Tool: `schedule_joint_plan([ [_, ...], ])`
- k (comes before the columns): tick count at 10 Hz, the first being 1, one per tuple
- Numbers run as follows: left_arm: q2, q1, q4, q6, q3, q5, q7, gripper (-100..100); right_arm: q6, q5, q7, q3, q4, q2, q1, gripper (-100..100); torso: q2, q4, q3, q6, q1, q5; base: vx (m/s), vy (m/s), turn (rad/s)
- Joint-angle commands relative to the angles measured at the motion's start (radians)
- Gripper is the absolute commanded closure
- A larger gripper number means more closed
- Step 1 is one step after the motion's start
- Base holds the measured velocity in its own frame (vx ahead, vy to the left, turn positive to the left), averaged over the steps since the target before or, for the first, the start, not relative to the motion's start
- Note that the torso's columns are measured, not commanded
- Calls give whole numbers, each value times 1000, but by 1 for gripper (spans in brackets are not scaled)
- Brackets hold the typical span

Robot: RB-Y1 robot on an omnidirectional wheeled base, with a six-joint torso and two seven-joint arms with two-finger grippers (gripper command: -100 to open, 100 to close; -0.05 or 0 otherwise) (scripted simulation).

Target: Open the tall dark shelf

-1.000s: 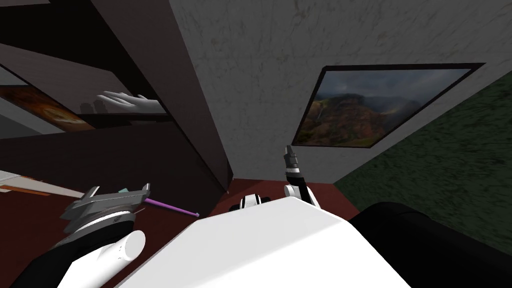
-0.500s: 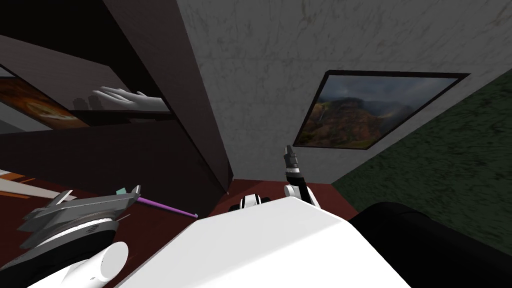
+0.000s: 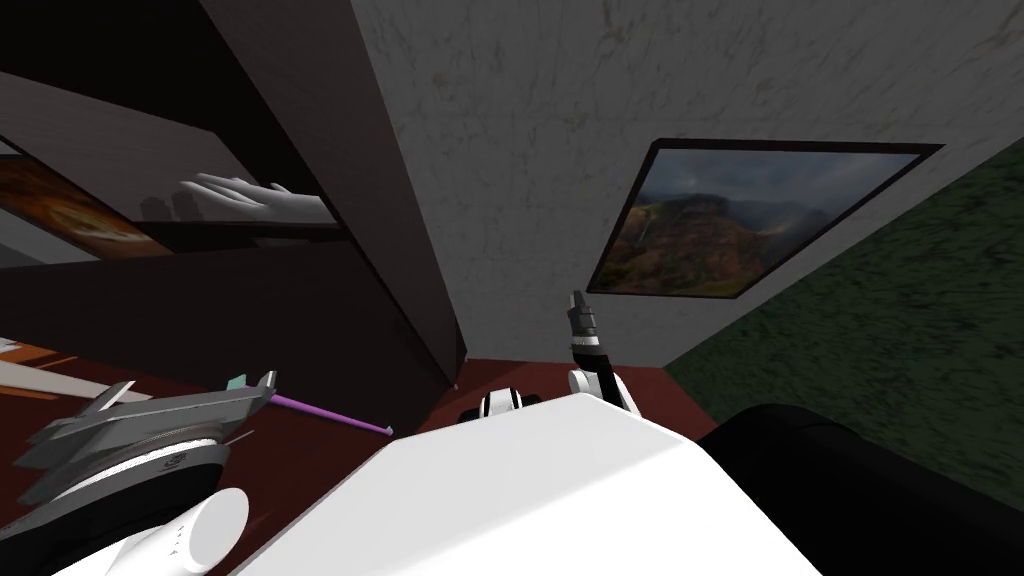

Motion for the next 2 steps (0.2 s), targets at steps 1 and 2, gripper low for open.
schedule_joint_plan([
  [1, 0, 0, 0, 0, 0, 0, 0, 0, 0, 0, 0, 0, 0, 0, 0, 0, 0, 0, 0, 0, 0, 0, 0, 0, 0],
  [2, 0, 0, 0, 0, 0, 0, 0, 0, 0, 0, 0, 0, 0, 0, 0, 0, 0, 0, 0, 0, 0, 0, 0, 0, 0],
])
